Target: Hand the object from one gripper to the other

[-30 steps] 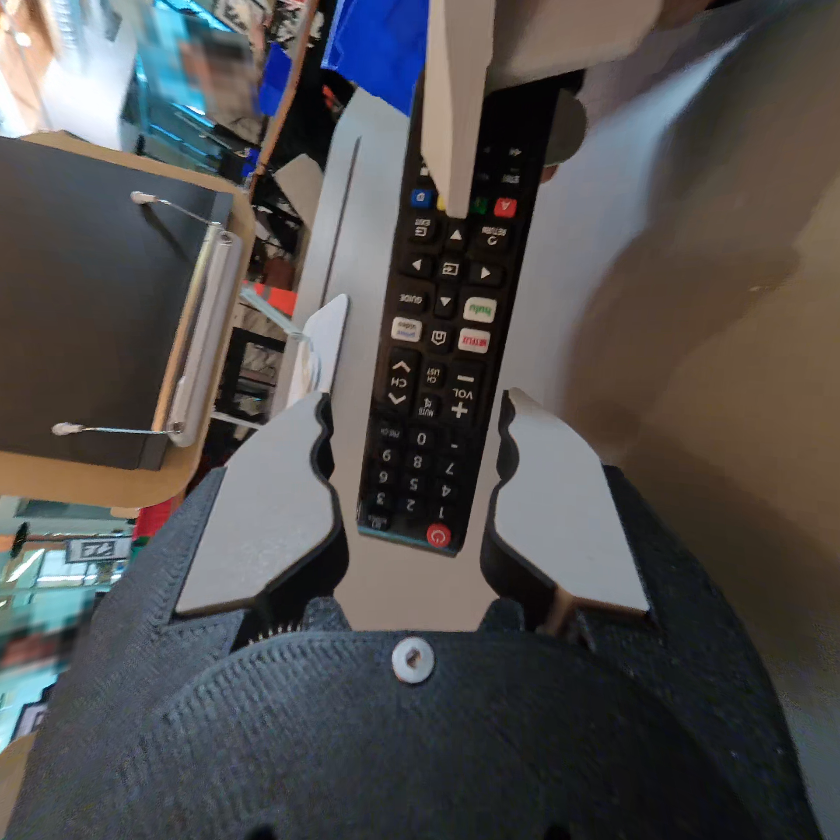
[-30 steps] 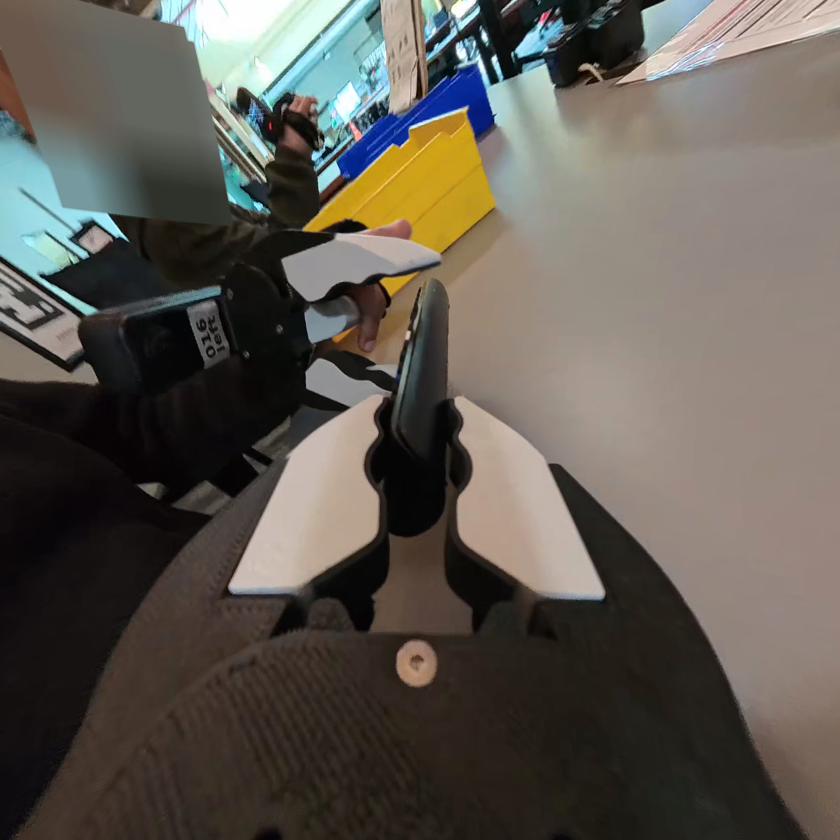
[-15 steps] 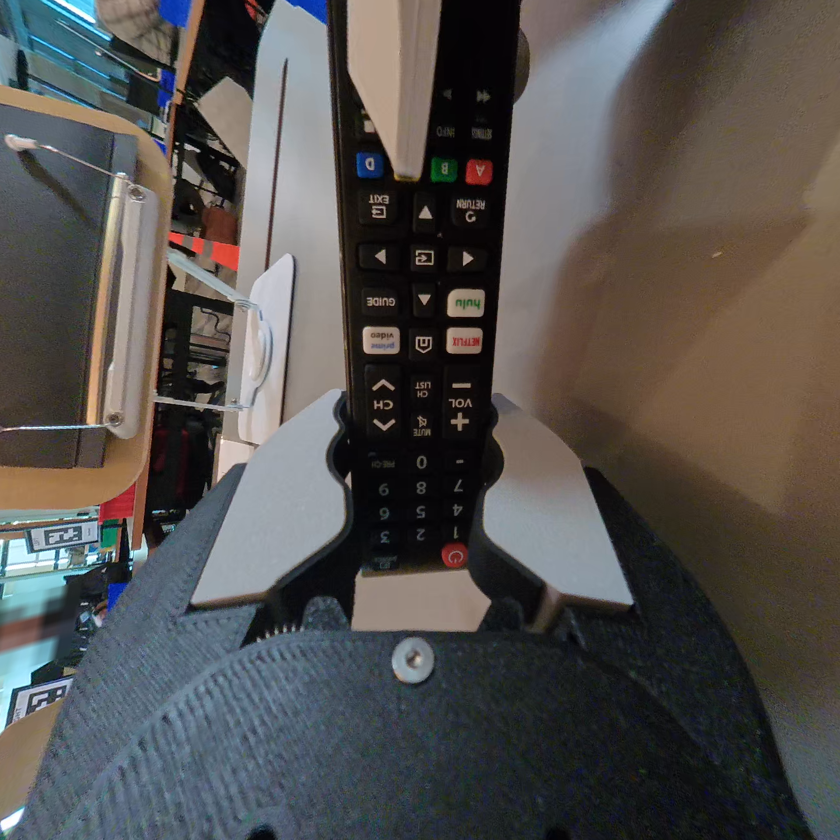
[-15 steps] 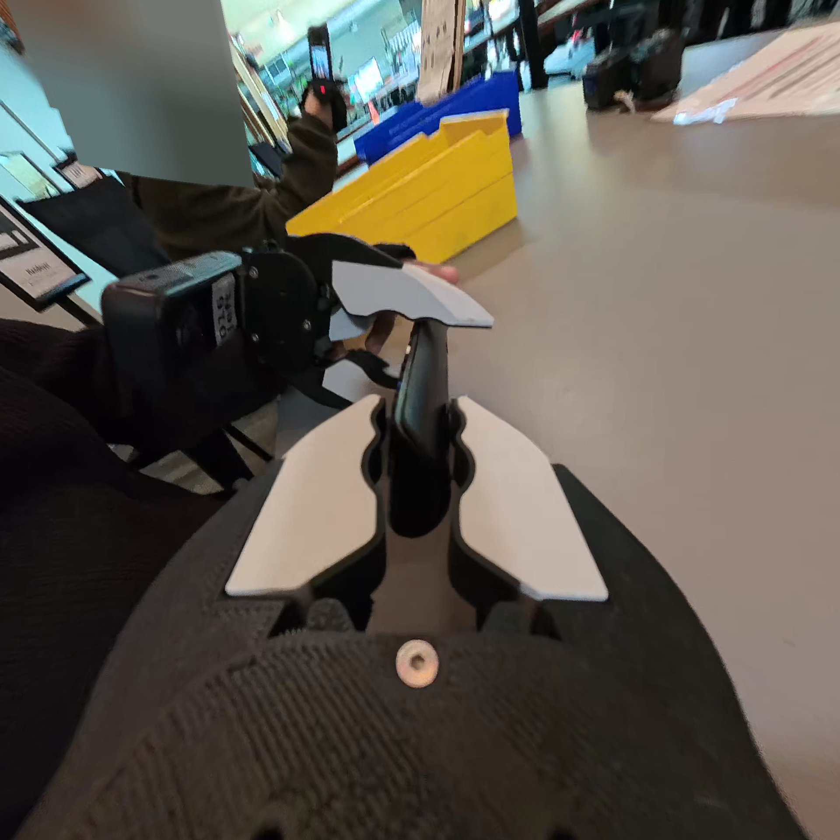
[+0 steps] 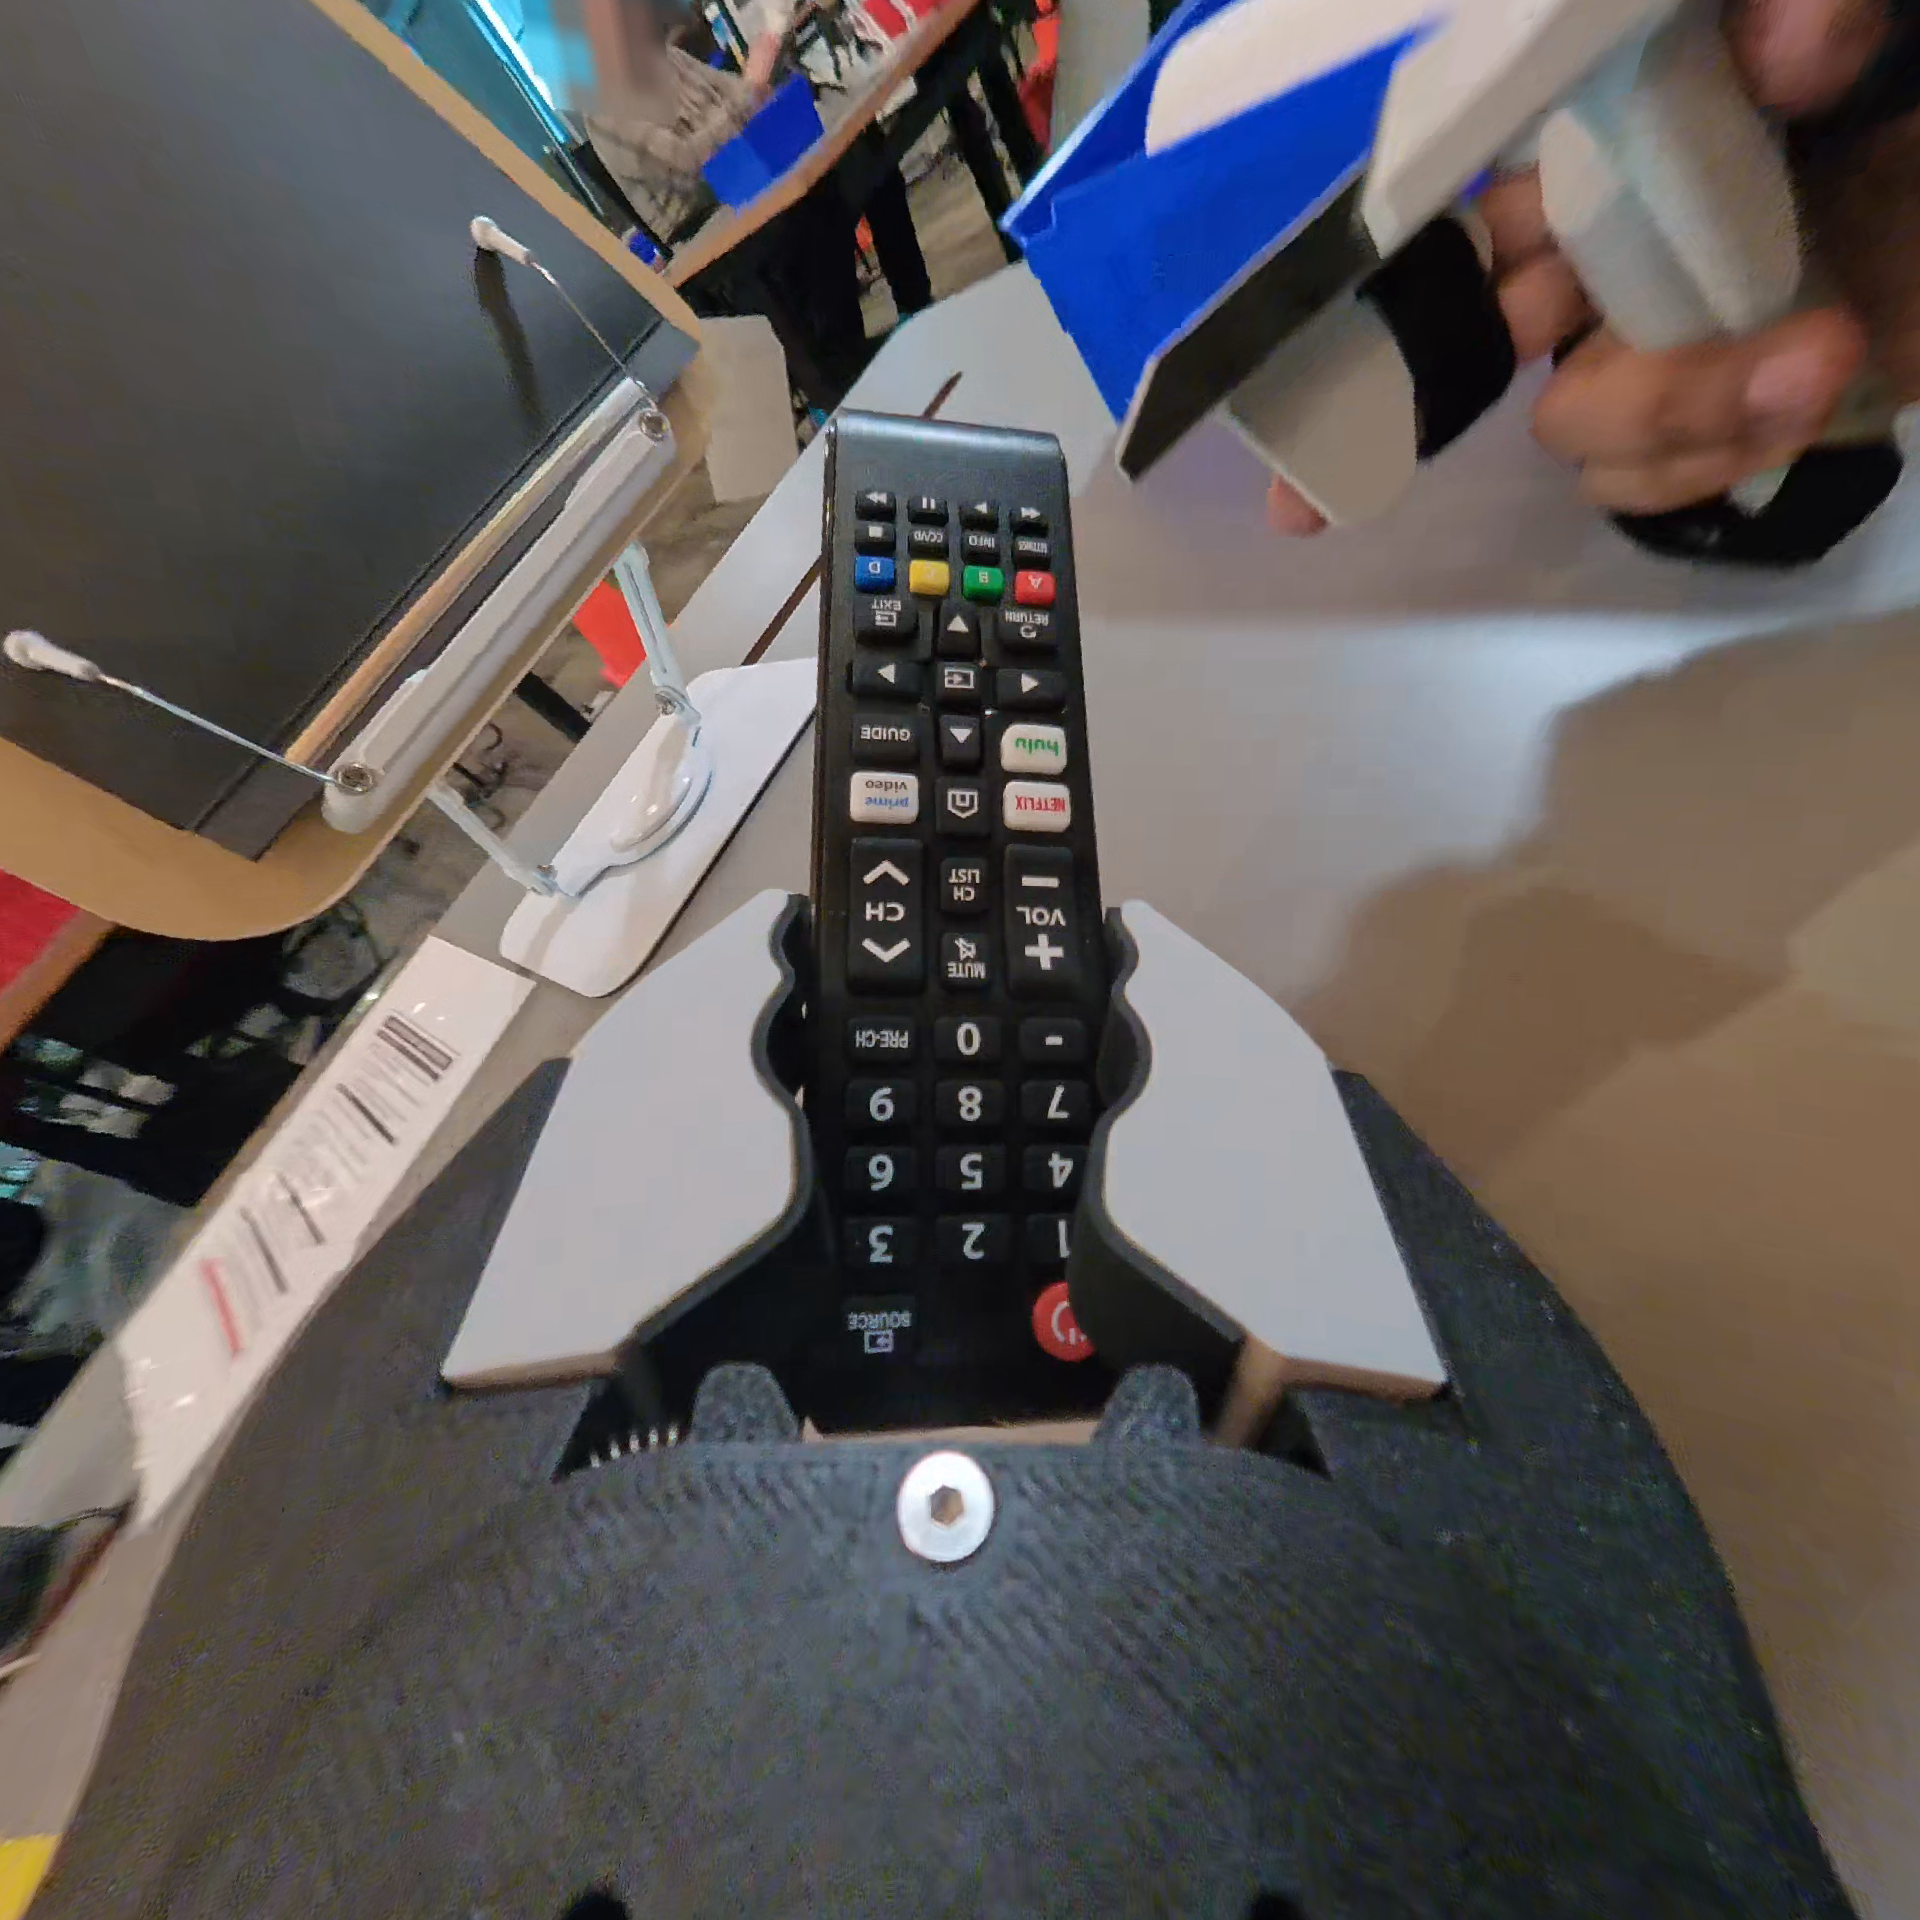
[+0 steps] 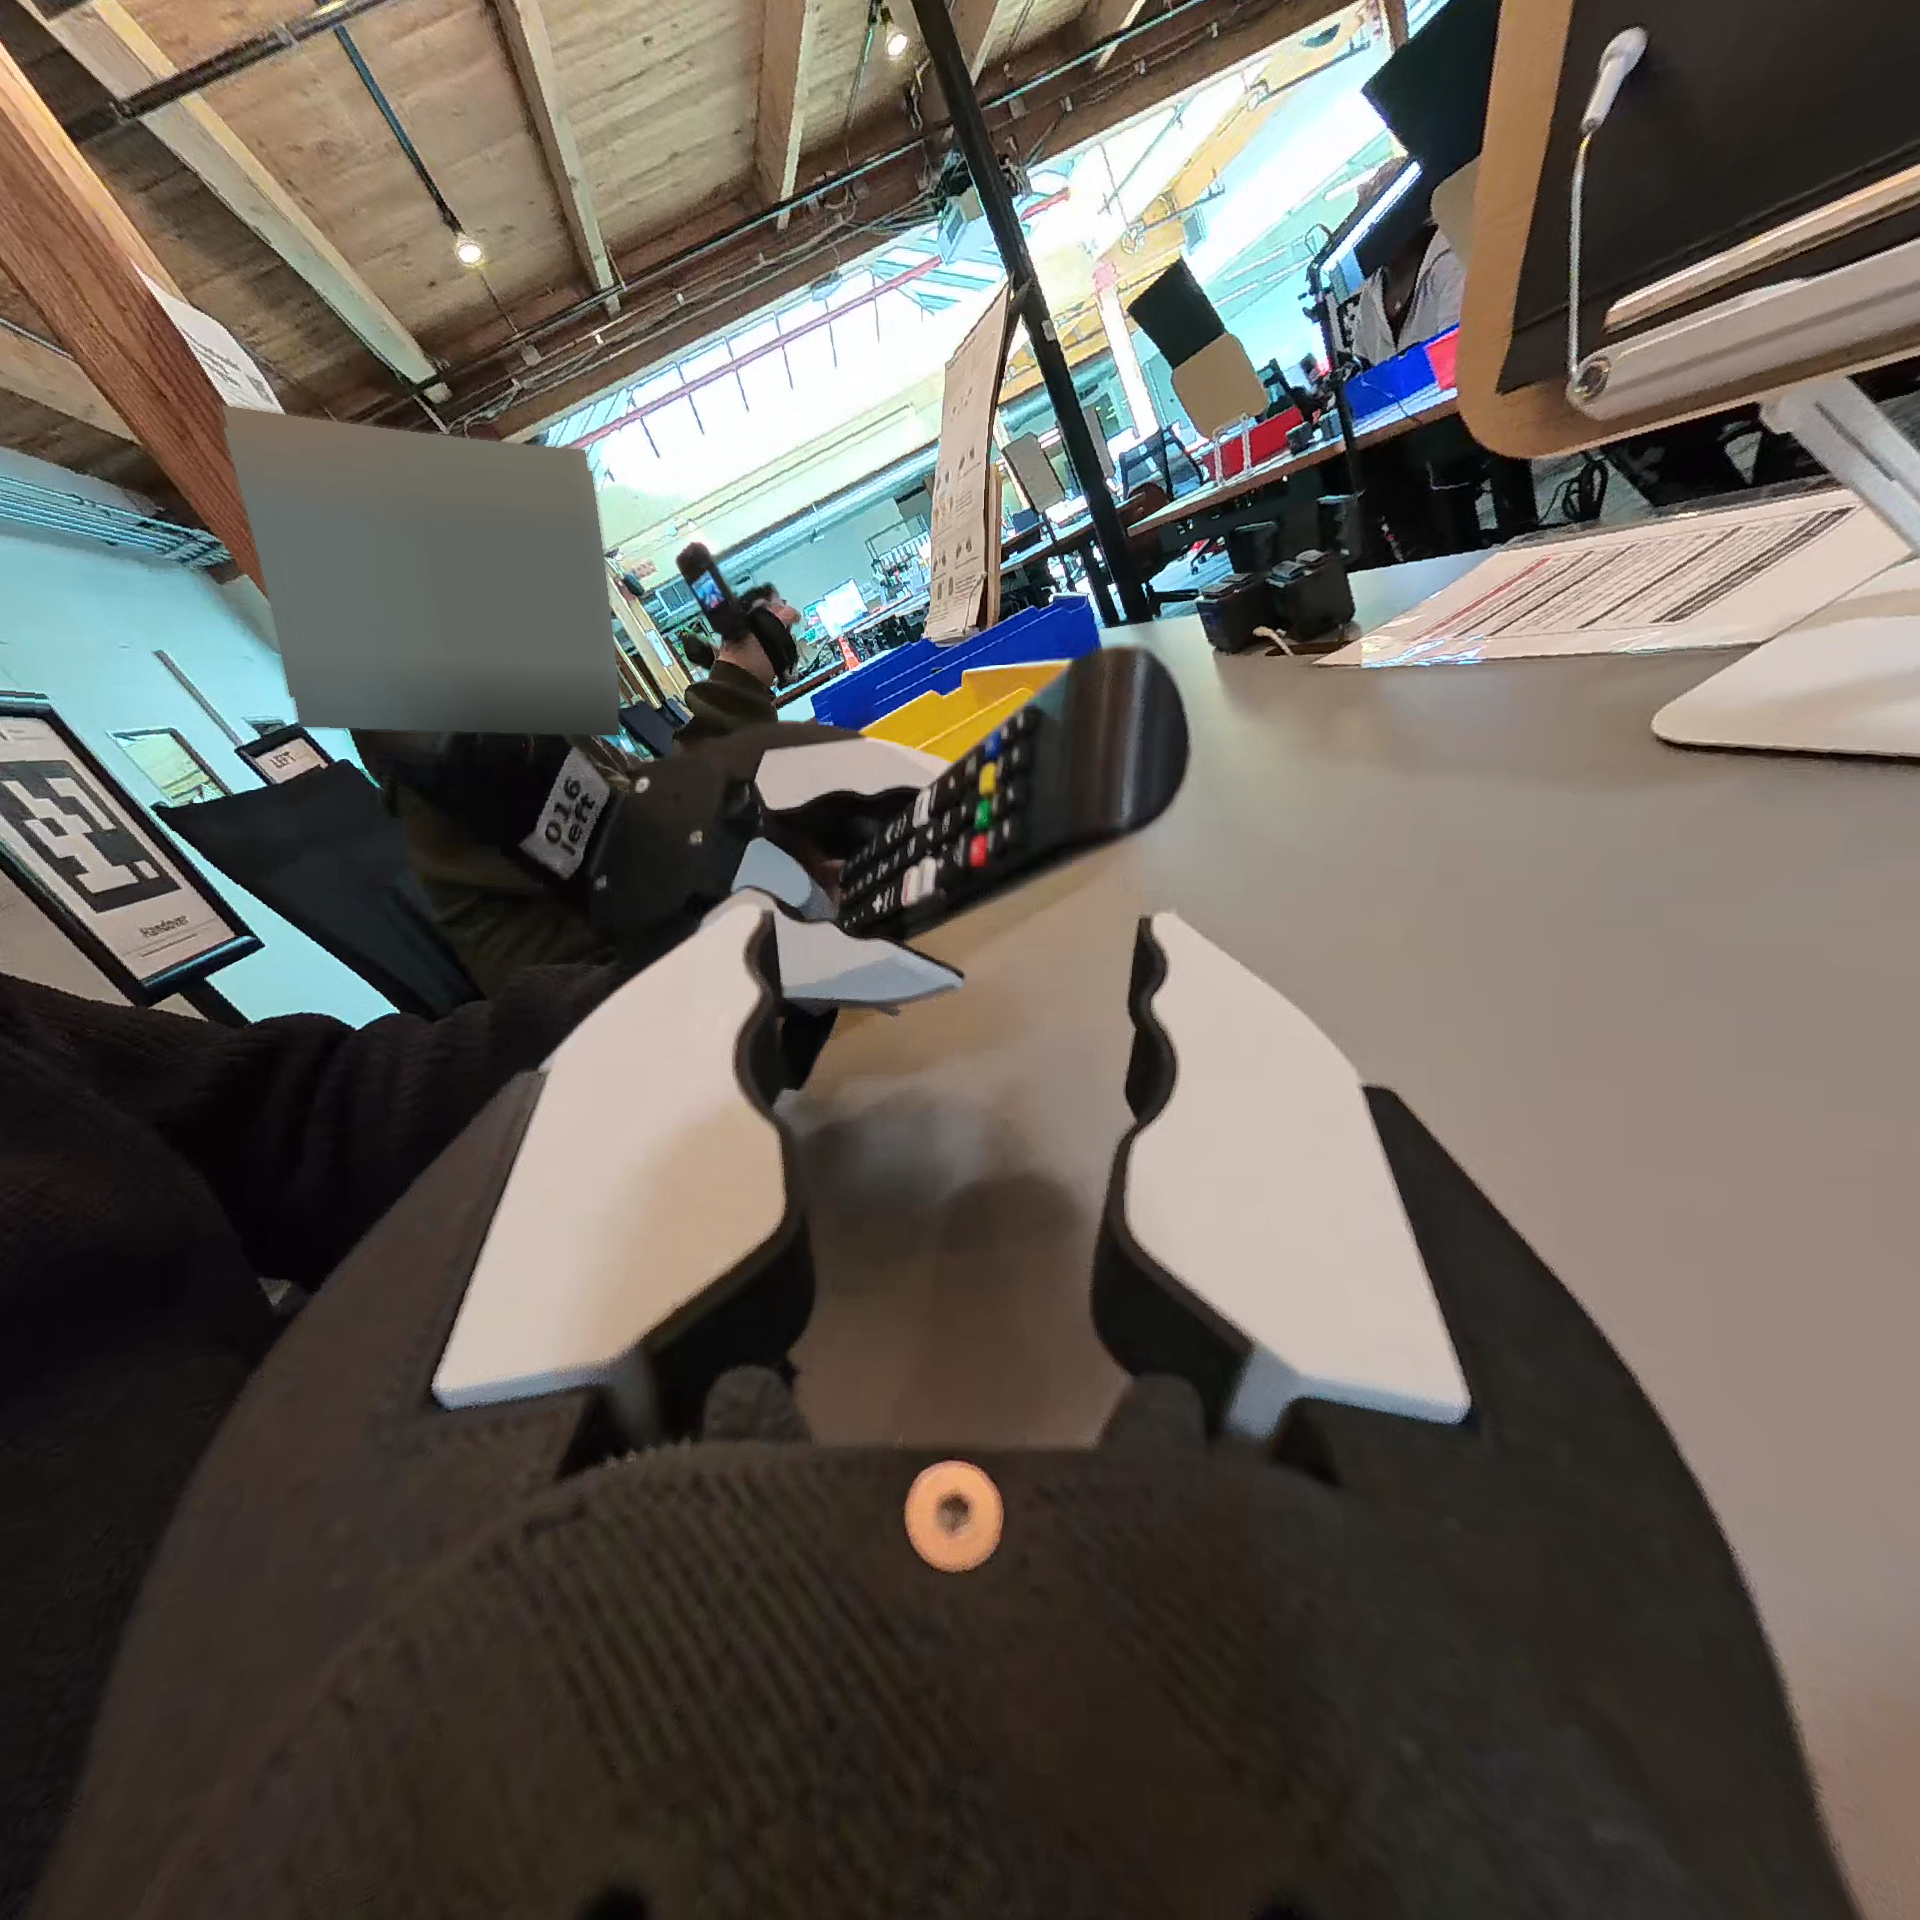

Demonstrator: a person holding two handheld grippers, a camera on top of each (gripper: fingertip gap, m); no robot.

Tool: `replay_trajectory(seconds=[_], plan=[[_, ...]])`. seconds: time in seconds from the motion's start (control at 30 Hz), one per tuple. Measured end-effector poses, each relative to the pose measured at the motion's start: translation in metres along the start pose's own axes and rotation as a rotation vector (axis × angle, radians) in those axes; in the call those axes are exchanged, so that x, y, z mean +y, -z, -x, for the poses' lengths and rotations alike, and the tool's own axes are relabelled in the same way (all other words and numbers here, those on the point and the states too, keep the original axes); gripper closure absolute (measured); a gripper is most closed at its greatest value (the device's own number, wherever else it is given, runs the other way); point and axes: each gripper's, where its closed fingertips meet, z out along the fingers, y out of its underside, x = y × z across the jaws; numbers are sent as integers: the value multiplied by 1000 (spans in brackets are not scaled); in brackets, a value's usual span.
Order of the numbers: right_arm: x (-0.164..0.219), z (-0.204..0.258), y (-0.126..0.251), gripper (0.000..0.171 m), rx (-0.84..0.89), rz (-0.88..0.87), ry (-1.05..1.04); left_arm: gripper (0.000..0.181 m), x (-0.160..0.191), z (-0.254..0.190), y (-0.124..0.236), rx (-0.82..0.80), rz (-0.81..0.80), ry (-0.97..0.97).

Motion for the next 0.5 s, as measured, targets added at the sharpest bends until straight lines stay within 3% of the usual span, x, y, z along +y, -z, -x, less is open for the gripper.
replay_trajectory(seconds=[0.2, 0.4, 0.5], plan=[[4, 1, -3, 106, -3, 19, 1, 127, -25, 1, 8, 111, -176, 309], [2, 10, -4, 104, -46, -3, 34, 127, -69, -17, 23, 483, -484, 845], [-6, 24, -4, 101, -106, -52, 72, 127, -86, -34, 27, 651, -557, 975]])
